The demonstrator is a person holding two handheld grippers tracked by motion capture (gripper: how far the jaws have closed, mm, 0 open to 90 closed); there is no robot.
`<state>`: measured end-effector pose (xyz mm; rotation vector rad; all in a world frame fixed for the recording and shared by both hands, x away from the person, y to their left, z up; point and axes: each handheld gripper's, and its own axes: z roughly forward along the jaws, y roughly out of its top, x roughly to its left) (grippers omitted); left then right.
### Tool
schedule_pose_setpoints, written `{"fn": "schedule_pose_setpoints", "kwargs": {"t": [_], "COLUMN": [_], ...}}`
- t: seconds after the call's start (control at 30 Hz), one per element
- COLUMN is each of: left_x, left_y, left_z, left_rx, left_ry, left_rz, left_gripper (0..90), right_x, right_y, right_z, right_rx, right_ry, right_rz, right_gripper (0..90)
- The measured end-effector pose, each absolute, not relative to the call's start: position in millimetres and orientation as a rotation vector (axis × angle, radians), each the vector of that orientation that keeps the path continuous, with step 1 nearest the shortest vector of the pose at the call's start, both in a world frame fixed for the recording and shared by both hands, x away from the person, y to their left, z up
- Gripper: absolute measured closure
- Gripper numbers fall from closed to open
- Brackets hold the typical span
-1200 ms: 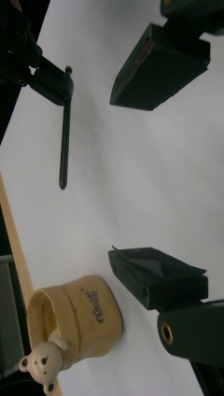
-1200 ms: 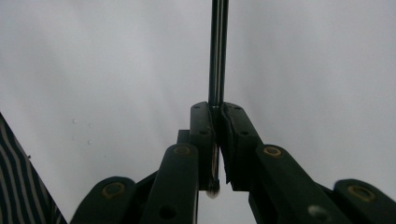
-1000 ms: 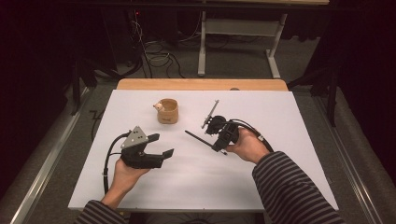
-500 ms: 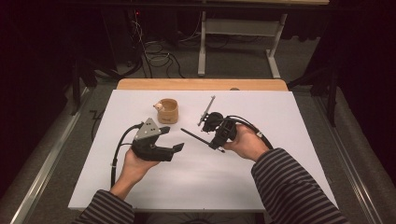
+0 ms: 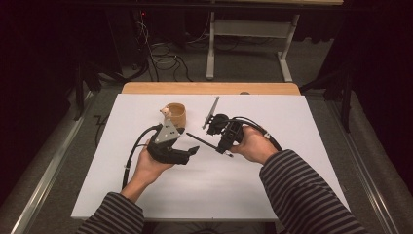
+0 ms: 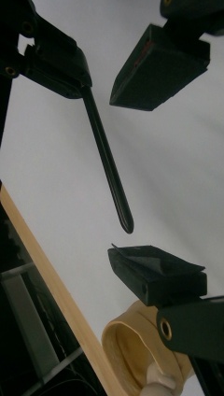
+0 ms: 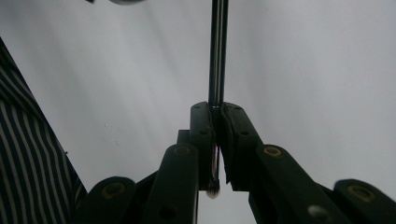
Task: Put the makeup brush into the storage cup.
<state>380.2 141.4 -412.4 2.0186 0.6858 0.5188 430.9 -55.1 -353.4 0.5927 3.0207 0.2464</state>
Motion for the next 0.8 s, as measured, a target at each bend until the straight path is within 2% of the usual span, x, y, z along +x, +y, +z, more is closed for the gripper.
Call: {"fn": "schedule_pose_setpoints", "kwargs": {"t": [0.47,0.8], "left_x": [380,378], "left_y": [145,143], "left_z": [-410,-412], "left_rx": [2.030,2.058], "left_ry": [0.672,0.657], "left_rz": [0.544,0.555], "left_gripper": [24.7,27.3], "right_x": [426,425], "right_y": [-23,-17], "right_z": [-347,-344], "right_rx": [0.522,0.503], "right_ry": [3.040,3.049], "right_rz": [0.203,0.210], "right_gripper": [85.4,85.4]}}
